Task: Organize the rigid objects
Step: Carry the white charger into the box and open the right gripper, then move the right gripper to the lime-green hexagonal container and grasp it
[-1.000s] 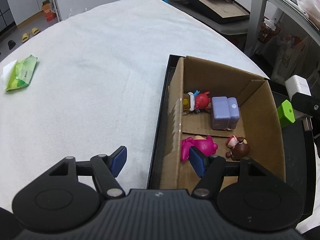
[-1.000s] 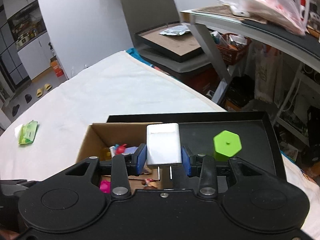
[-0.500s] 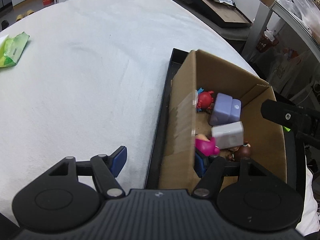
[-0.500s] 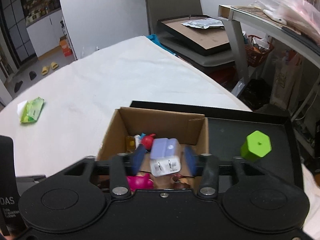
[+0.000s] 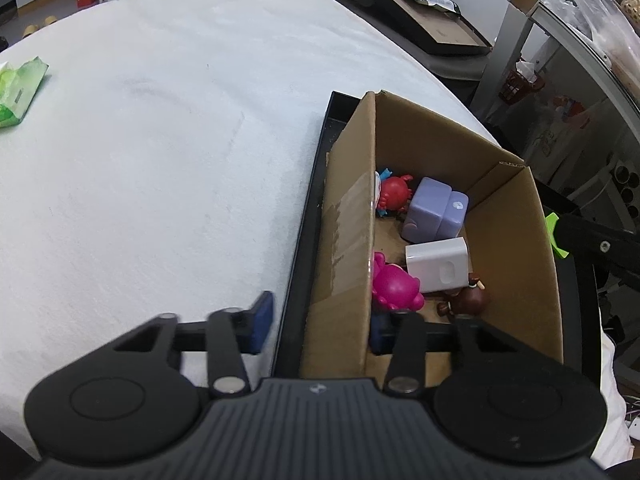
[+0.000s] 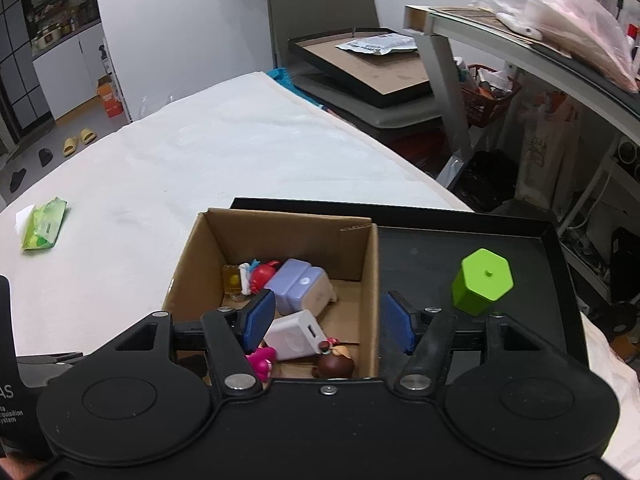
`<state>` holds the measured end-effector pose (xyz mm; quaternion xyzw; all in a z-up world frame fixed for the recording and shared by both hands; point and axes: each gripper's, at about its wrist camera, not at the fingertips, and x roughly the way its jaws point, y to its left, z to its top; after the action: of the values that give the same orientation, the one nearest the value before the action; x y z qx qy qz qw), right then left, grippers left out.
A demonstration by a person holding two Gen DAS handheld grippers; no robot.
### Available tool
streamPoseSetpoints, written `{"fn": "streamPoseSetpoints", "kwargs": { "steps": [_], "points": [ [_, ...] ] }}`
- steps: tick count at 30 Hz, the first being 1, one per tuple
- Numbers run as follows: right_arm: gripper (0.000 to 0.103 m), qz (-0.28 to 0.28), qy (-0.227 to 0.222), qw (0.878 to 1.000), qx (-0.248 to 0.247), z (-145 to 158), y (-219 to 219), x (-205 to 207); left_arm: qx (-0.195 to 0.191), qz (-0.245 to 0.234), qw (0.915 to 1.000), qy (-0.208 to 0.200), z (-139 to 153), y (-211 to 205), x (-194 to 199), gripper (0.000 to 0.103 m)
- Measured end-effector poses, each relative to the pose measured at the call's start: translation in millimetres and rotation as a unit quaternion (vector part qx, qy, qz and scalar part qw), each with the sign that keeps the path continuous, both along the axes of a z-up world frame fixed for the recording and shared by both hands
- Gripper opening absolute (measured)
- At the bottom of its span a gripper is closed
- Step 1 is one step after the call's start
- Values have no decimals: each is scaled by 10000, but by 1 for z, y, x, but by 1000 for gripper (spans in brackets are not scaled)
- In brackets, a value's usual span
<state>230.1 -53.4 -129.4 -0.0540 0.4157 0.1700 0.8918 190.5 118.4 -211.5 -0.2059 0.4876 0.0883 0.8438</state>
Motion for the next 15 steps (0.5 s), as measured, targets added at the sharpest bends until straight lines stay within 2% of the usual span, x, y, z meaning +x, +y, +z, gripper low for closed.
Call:
{"fn": "streamPoseSetpoints", "kwargs": {
  "steps": [2, 6, 15],
  "points": [
    [60, -7, -17, 10000, 12, 1, -4, 0, -37, -7, 10000, -25, 0, -1, 0, 28],
    [60, 11, -81, 9999, 91, 4, -10, 0, 59, -102, 9999, -84, 1, -7, -2, 19],
    [61, 14, -117, 9999, 123, 2, -31, 6, 259, -154, 9995, -67, 5, -14, -2, 16]
  ]
}}
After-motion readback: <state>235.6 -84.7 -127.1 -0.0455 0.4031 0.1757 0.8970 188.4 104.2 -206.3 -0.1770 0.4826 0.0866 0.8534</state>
